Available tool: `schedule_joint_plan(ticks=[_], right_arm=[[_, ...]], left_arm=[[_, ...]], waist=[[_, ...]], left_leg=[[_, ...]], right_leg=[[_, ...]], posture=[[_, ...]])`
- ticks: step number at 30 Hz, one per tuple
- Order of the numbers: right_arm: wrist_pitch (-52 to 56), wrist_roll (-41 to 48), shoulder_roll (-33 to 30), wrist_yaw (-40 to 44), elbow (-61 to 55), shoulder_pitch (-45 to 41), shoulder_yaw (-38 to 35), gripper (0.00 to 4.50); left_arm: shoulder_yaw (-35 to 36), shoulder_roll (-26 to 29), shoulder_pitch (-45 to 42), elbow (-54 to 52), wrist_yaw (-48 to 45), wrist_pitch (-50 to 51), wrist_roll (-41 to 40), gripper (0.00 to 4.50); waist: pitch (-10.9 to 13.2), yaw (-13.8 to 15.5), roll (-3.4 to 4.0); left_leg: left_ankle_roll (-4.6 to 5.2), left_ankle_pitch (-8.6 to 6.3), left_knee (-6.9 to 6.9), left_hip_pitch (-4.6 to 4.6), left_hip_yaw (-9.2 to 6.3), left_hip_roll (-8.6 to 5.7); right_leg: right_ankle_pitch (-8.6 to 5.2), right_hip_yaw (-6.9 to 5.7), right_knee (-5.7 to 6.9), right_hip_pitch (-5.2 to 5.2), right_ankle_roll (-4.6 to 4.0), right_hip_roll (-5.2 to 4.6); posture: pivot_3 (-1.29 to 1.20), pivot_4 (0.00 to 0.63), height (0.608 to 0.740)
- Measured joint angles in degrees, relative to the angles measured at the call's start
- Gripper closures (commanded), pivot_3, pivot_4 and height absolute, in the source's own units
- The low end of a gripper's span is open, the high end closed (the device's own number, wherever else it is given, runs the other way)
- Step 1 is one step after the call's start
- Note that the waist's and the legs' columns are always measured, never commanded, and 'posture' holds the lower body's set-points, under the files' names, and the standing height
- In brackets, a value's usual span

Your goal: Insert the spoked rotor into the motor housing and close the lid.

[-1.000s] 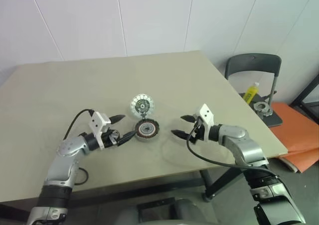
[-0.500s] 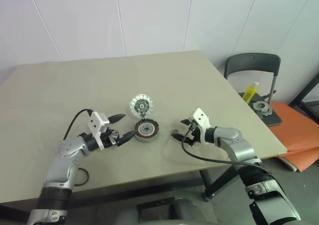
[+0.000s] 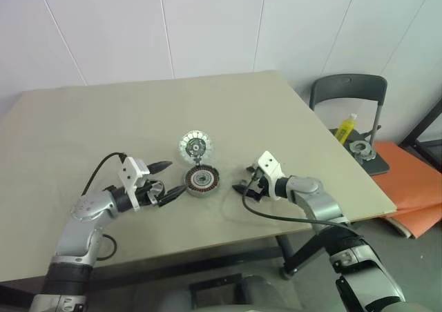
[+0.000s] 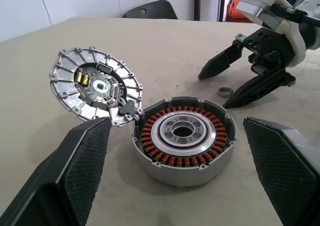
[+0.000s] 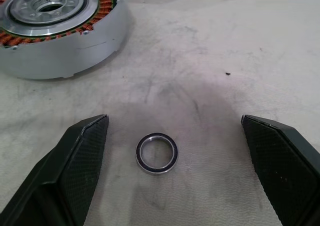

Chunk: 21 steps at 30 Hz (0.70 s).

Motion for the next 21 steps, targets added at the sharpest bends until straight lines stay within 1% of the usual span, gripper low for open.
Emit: schedule_joint_plan(ticks=[6,14,17,19,21], right_arm=[[0.85,0.6,-2.73,4.68,-1.85,0.72,0.16,0.01],[1.38,1.17,-2.8,5.1,-1.87,0.71,-0.07,0.01],[1.41,1.18,-2.74,5.09,-1.87,0.71,-0.12,0.6],[1.57,1.19,-2.75,5.09,-1.9,0.75,-0.18,1.19],[1.95,1.2,-2.73,5.08,-2.11,0.79,-0.31,1.89]], left_arm=[[0.5,0.67,0.63,0.0,0.16,-0.01,0.0,0.0],[0.63,0.83,0.63,0.0,0.58,-0.02,0.0,0.0],[1.19,0.84,0.66,0.0,0.71,-0.04,0.01,0.0],[1.52,0.86,0.75,0.0,0.79,-0.04,0.02,0.0],[1.52,0.86,1.02,-0.26,0.92,-0.03,0.03,0.0]], waist=[[-0.01,0.16,0.0],[-0.02,0.11,0.0],[-0.02,0.1,0.0],[-0.02,0.1,0.0],[-0.02,0.08,0.0]], left_leg=[[0.0,0.0,-0.05,-0.08,0.0,-0.02],[0.0,-0.01,-0.04,-0.03,-0.02,-0.01],[0.0,0.0,-0.04,-0.04,-0.02,-0.01],[0.0,-0.01,-0.05,-0.04,-0.02,-0.01],[0.0,-0.01,-0.06,-0.04,-0.02,-0.01]], right_leg=[[0.0,-0.02,-0.15,0.01,0.0,-0.05],[-0.01,-0.03,-0.13,0.02,0.0,-0.04],[0.0,-0.03,-0.13,0.02,0.0,-0.04],[0.0,-0.03,-0.13,0.01,0.0,-0.04],[0.0,-0.03,-0.13,0.01,0.0,-0.03]], posture=[[0.0,0.0,0.74],[0.0,0.0,0.74],[0.0,0.0,0.74],[0.0,0.0,0.74],[0.0,0.0,0.74]])
